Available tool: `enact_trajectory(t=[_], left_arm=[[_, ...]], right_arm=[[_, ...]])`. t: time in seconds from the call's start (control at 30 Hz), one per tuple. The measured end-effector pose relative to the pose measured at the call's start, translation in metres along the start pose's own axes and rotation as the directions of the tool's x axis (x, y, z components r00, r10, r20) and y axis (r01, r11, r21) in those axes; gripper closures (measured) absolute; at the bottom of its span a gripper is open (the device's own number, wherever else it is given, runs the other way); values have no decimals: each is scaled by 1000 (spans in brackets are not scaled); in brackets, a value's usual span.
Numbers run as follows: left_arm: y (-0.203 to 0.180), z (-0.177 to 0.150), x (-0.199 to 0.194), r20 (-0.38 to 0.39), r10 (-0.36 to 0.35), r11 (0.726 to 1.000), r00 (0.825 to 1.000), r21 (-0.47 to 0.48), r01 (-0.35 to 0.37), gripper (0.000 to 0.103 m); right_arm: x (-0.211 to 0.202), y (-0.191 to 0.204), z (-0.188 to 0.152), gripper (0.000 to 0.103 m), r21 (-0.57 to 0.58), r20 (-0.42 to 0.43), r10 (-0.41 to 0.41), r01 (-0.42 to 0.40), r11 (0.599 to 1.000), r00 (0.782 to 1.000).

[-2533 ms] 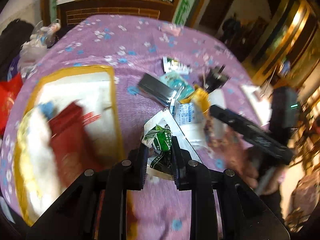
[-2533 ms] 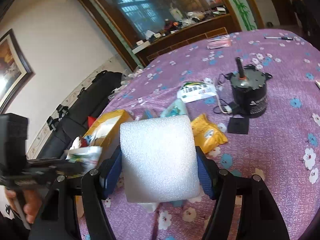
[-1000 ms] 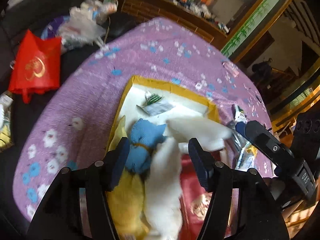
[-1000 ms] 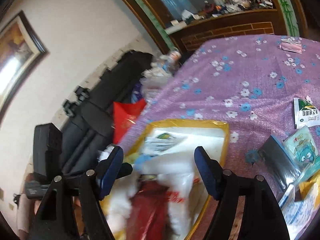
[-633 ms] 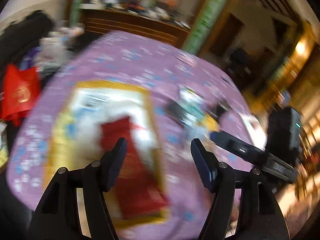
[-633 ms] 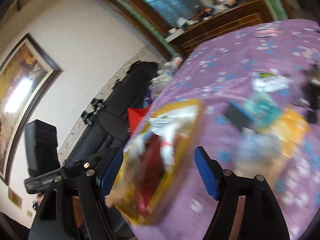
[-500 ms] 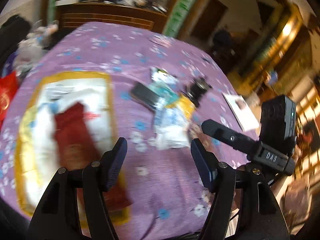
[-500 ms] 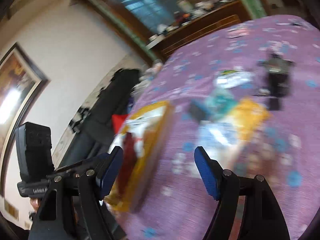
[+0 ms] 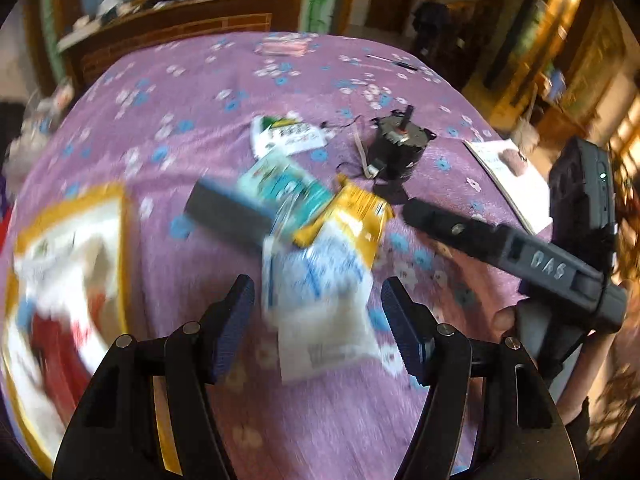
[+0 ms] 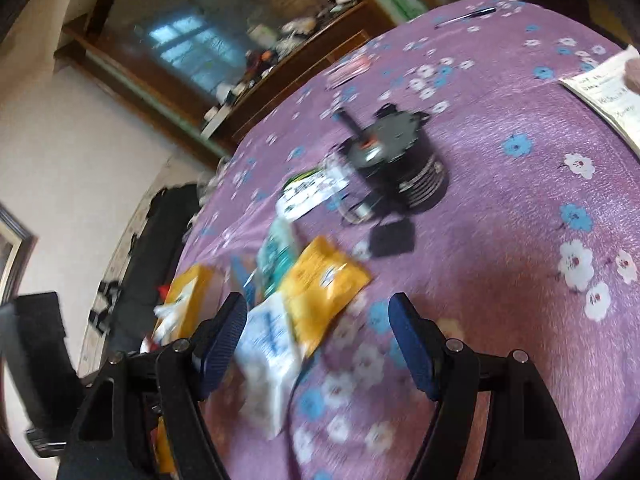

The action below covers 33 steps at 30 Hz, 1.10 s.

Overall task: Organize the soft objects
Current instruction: 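Grasp the white desiccant packet with the left gripper while the right grasps the yellow snack bag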

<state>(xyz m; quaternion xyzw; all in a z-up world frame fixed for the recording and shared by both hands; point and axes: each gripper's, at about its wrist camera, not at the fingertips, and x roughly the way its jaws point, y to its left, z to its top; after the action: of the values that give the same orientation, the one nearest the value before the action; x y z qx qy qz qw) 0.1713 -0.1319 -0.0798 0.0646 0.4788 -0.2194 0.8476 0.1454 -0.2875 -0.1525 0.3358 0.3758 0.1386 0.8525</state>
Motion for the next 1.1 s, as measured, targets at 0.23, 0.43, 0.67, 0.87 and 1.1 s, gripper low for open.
enact_trajectory(t=[0.23,0.43,0.67,0.87,1.1], left_arm=[[-5,16,44,-43,-38,996,998,84,42,37],[6,-17,33,-145,-30,998,989,42,37,37],[15,-36,30,-178,-7,1000,984,-21,3,37],[32,-50,16,-99,-45,987,994,-159,29,60],[42,-66,-2,-31,-98,967,995,-238,88,85]], right_arm=[[-6,-16,-4,30,60,45,1,-3,998,999],[-3,-15,-8,30,49,2,46,-46,998,999],[-1,-5,-13,30,0,-28,68,-68,998,997],[5,2,-17,30,-35,-63,56,-58,998,996],[14,11,-21,30,-79,-96,17,-25,997,995]])
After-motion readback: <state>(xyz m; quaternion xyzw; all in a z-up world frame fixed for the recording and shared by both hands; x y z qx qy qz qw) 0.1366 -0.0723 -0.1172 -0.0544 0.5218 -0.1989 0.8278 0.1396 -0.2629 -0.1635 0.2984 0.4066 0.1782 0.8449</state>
